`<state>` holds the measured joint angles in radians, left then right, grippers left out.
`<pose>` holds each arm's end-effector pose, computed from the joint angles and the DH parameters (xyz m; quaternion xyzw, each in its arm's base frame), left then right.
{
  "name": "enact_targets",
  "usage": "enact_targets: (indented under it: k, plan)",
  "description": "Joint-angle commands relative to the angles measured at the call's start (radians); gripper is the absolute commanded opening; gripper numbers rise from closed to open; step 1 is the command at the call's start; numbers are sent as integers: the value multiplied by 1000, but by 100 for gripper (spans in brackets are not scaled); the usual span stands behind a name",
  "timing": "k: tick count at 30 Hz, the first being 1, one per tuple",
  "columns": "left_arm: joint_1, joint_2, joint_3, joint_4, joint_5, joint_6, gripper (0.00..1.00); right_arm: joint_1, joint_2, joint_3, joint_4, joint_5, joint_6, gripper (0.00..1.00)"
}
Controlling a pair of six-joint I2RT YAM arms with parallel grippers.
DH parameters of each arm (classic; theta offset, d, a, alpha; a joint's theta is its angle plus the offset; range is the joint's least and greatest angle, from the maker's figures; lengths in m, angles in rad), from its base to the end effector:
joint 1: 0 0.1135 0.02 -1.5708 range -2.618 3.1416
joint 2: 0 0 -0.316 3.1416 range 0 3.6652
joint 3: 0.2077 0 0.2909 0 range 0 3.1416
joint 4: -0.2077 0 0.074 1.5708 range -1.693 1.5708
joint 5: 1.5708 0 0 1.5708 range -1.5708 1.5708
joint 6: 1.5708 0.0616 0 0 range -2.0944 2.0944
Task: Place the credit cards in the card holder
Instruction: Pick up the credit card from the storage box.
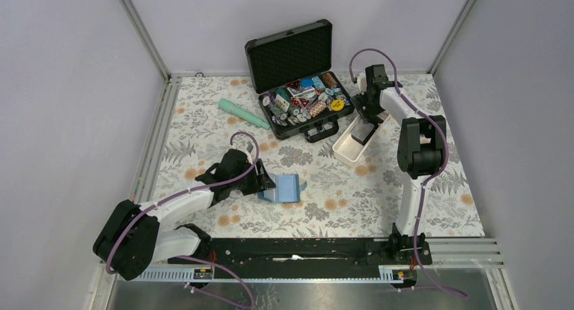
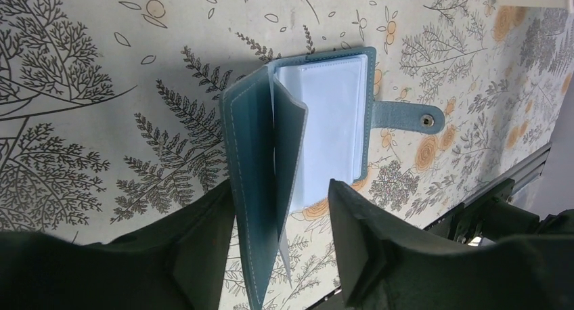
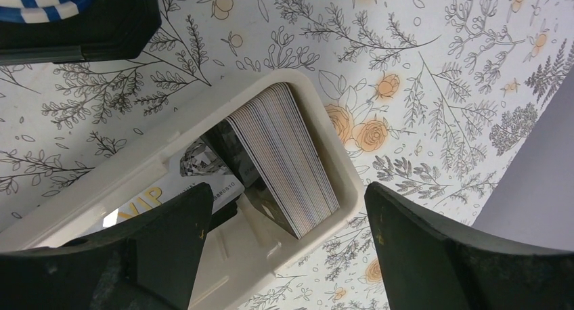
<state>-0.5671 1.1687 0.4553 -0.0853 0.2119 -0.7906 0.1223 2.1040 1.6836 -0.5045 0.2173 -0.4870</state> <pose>0.1992 -0.1423 0.1672 -0.0632 0.9199 -0.3113 0.2299 0.5433 0.0534 0.2171 -0.2499 0.9096 -0.1583 0.2916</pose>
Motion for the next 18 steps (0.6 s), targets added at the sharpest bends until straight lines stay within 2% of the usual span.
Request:
enact_targets:
  k: [1, 4, 6, 14, 18]
  plan:
    - [7, 8, 0, 45, 3, 8, 50, -4, 8, 24, 2, 11, -33, 90]
    - [7, 9, 2, 35, -3, 17, 39, -4, 17, 18, 18, 37, -45, 90]
    - [7, 8, 2, 31, -5, 20, 36, -5, 26, 15, 24, 55, -52, 89]
    - [7, -1, 4, 16, -16, 30, 33, -3, 42, -1, 73, 108, -71, 82]
    - [7, -1, 5, 15, -19, 31, 33, -4, 33, -6, 80, 121, -79, 75]
